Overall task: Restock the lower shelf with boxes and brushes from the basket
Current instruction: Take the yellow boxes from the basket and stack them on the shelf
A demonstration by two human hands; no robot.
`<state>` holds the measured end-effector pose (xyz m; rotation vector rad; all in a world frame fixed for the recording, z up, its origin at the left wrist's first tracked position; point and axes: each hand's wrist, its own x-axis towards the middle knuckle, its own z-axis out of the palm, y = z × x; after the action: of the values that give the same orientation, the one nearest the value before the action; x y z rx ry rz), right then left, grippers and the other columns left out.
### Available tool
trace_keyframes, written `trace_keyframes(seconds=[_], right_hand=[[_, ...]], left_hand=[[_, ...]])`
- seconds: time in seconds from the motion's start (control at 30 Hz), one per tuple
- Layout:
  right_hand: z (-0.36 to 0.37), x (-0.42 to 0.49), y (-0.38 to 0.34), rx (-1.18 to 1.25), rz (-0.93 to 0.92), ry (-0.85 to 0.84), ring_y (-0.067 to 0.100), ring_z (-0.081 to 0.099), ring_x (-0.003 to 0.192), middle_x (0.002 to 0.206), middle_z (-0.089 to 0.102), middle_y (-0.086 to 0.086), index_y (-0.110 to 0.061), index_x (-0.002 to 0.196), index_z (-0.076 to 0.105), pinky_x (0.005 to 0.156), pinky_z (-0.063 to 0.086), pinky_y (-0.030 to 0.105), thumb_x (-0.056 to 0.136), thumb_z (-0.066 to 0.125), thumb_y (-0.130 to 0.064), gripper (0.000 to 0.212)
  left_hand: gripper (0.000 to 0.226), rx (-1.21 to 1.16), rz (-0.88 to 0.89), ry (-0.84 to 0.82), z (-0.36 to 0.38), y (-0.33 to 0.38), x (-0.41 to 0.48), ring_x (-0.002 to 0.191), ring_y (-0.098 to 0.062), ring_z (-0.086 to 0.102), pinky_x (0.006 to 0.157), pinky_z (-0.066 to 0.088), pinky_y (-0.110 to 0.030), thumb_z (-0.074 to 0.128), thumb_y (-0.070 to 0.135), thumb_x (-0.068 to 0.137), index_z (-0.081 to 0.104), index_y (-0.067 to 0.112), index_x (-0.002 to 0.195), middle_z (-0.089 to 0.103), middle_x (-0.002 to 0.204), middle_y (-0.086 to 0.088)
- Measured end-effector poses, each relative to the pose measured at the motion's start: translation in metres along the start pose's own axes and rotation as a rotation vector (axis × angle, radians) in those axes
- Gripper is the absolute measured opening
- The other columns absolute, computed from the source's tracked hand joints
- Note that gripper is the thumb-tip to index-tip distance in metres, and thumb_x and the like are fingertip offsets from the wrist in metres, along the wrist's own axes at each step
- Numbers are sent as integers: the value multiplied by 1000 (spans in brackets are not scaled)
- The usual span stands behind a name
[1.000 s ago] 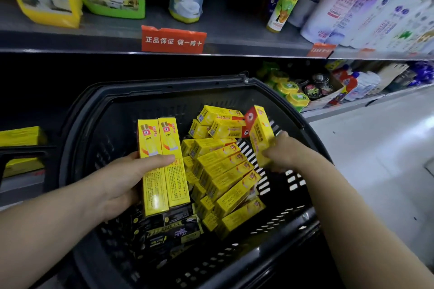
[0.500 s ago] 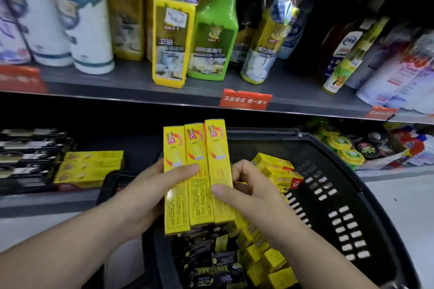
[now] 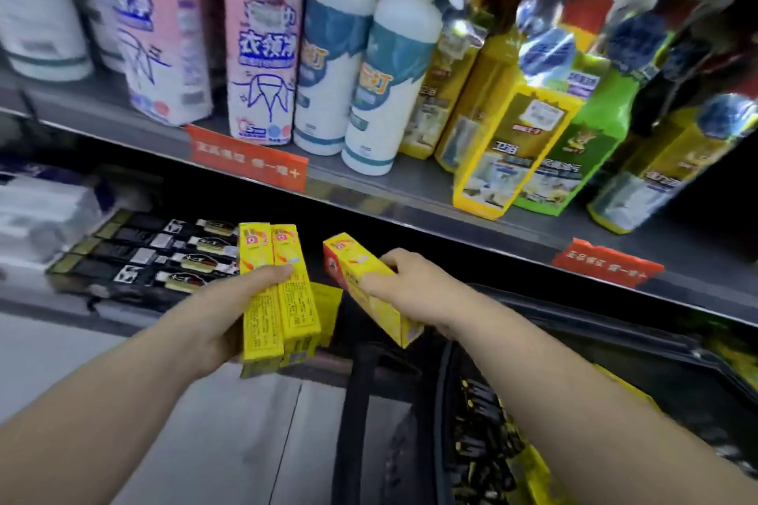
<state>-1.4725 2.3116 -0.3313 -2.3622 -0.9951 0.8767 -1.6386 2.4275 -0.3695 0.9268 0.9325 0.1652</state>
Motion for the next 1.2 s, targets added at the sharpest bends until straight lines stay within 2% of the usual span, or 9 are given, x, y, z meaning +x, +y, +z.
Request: trace_keyframes(seconds=[0.1, 0.2, 0.33, 0.43, 0.7, 0.87, 0.93, 1.07, 1.2], right_hand=[[15, 57, -10, -203, 19, -45, 20, 57, 86, 100, 55, 5, -12, 114, 51, 59, 43, 25, 80, 63, -41, 46], [34, 112, -4, -499, -21, -13, 32, 56, 109, 123, 56, 18, -2, 124, 45, 76, 41, 28, 90, 53, -39, 51], [56, 168, 12, -704, -59, -47, 30, 59, 104, 125, 56, 15, -8, 135, 37, 69, 42, 25, 93, 50, -25, 47], [74, 198, 17, -728, -52, -97, 28, 58, 92, 113, 55, 15, -15, 136, 36, 58, 33, 22, 93, 50, -30, 48], [117, 235, 48, -580, -12, -346, 31, 49, 118, 136, 45, 16, -20, 143, 30, 94, 41, 32, 98, 43, -27, 48], [114, 223, 46, -705, 0, -334, 31, 27, 138, 154, 23, 10, -21, 150, 12, 113, 23, 39, 97, 41, -29, 60], [110, 211, 23, -770, -81, -264, 31, 24, 138, 154, 22, 8, -18, 147, 20, 112, 21, 39, 94, 44, -19, 58], [101, 169, -36, -152, -156, -431, 19, 53, 107, 127, 56, 12, -9, 126, 53, 88, 44, 27, 89, 42, 0, 40], [96, 127, -54, 258, -70, -721, 12, 62, 91, 98, 65, -5, -24, 112, 54, 81, 51, 32, 88, 52, -6, 29]], left_hand=[[35, -71, 13, 176, -23, -6, 22, 91, -33, 66, 76, 53, -46, 67, 18, 83, 61, 6, 116, 68, 105, -19], [37, -99, -8, 290, -43, -7, 39, 92, -35, 64, 75, 52, -49, 68, 13, 82, 59, 3, 116, 66, 106, -22], [33, -143, -23, 320, -65, 0, 57, 89, -34, 65, 64, 52, -43, 69, 13, 80, 61, 6, 112, 67, 105, -21], [33, -181, -64, 323, -69, 1, 67, 90, -34, 66, 64, 52, -43, 70, 9, 79, 62, 6, 111, 67, 104, -21], [19, -187, -143, 279, -64, -6, 80, 77, -29, 64, 55, 47, -36, 69, 5, 79, 63, 7, 97, 68, 95, -19], [15, -193, -145, 276, -64, -10, 83, 73, -27, 63, 54, 45, -35, 69, 6, 79, 62, 9, 92, 68, 89, -16], [18, -199, -147, 266, -62, -10, 84, 73, -26, 64, 53, 45, -34, 69, 8, 79, 63, 9, 96, 68, 91, -15], [21, -227, -131, 256, -57, -10, 86, 72, -25, 64, 52, 45, -32, 70, 10, 79, 63, 10, 99, 69, 91, -14], [14, -285, -83, 241, -51, -7, 86, 59, -20, 65, 45, 50, -28, 71, 13, 78, 65, 12, 91, 69, 74, -8]])
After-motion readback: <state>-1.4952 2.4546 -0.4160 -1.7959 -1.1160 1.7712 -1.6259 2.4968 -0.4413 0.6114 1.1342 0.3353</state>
